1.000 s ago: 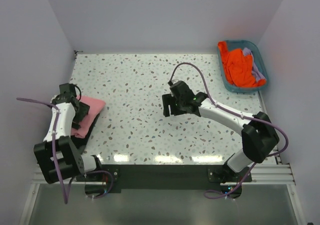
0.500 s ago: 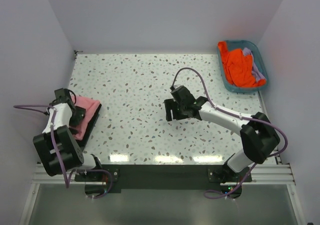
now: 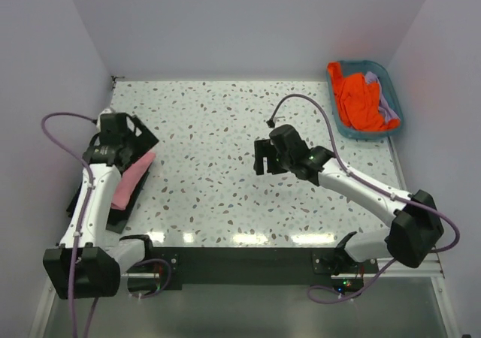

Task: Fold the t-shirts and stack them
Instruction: Reset both grippers

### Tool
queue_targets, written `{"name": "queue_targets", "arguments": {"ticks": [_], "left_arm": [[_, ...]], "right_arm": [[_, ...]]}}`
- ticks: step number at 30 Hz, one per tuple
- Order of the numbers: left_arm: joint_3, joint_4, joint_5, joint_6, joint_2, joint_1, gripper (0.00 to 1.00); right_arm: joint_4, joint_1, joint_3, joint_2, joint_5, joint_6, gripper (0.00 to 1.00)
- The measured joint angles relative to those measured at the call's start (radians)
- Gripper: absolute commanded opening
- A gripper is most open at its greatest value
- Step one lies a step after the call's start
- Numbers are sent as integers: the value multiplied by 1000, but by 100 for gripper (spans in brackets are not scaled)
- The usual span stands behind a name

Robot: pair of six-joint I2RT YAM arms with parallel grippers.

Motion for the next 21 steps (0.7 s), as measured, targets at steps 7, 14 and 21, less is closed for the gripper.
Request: {"name": "queue_targets", "arguments": {"ticks": [7, 14, 21], "left_arm": [[5, 69, -58, -9, 6, -463, 100], [-29, 227, -133, -8, 117, -875, 99], [-123, 323, -138, 10, 142, -925, 100]], "right_arm": [[-21, 0, -2, -141, 77, 6, 82], [-34, 0, -49, -272, 121, 25, 84], [-55, 0, -138, -333, 174, 55, 85]]}}
